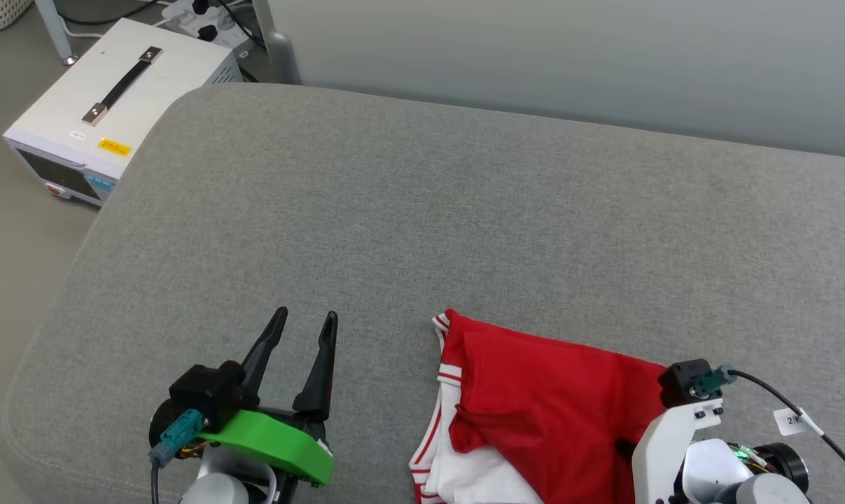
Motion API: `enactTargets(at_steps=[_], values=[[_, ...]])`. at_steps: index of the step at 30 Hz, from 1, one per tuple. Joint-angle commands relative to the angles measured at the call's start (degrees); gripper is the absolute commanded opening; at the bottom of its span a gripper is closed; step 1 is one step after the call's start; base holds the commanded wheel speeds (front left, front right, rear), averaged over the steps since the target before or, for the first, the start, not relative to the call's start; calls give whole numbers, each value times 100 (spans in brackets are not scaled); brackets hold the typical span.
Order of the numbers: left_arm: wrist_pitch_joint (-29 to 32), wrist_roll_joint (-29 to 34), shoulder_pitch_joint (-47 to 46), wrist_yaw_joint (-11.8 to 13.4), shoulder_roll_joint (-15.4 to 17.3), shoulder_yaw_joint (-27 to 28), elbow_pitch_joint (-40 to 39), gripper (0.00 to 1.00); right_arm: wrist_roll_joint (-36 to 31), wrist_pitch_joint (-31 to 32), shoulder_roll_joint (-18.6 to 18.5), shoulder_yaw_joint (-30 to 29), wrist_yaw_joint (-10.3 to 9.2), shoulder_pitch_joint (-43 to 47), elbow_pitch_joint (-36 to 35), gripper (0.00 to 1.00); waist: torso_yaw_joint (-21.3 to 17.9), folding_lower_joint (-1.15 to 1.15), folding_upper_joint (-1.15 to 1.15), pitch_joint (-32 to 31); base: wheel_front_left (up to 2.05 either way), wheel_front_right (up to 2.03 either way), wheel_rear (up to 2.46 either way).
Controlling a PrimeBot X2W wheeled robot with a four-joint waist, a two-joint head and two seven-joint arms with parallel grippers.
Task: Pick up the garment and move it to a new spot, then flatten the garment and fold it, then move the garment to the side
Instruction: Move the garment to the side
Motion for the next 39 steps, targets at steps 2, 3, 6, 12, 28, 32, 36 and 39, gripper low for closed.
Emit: enactTargets(at_steps=[2,3,6,12,28,32,36,39], values=[[-33,-13,-3,-18,51,-4,14,100,-112,-53,-254,163,-3,-74,-75,0,-167,0,0,-190,0,0,0],[-33,-15,19,-18,59,-2,13,100,-132,-62,-347,223,-3,-94,-146,0,-214,0,0,-235,0,0,0],[-33,-26,96,-18,81,-26,0,100,-178,-18,-731,462,-3,-163,-449,0,-392,0,0,-363,0,0,0],[-33,-15,197,-18,93,-118,-89,100,-166,275,-1643,962,-3,-345,-1061,0,-877,0,0,-446,0,0,0],[-33,138,-493,-18,111,-593,-632,100,197,174,-4023,1367,-3,-1501,-1281,0,-2340,0,0,873,0,0,0],[-33,164,-835,-18,251,-834,-711,100,189,-210,-4418,1268,-3,-1666,-773,0,-2511,0,0,1338,0,0,0],[-33,205,-1118,-19,428,-917,-841,100,93,-632,-4657,1038,-3,-1832,-119,0,-2610,0,0,1756,0,0,0],[-17,227,-1314,-19,563,-943,-1019,100,7,-994,-4774,801,-3,-1908,387,0,-2637,0,0,2043,0,0,0]])
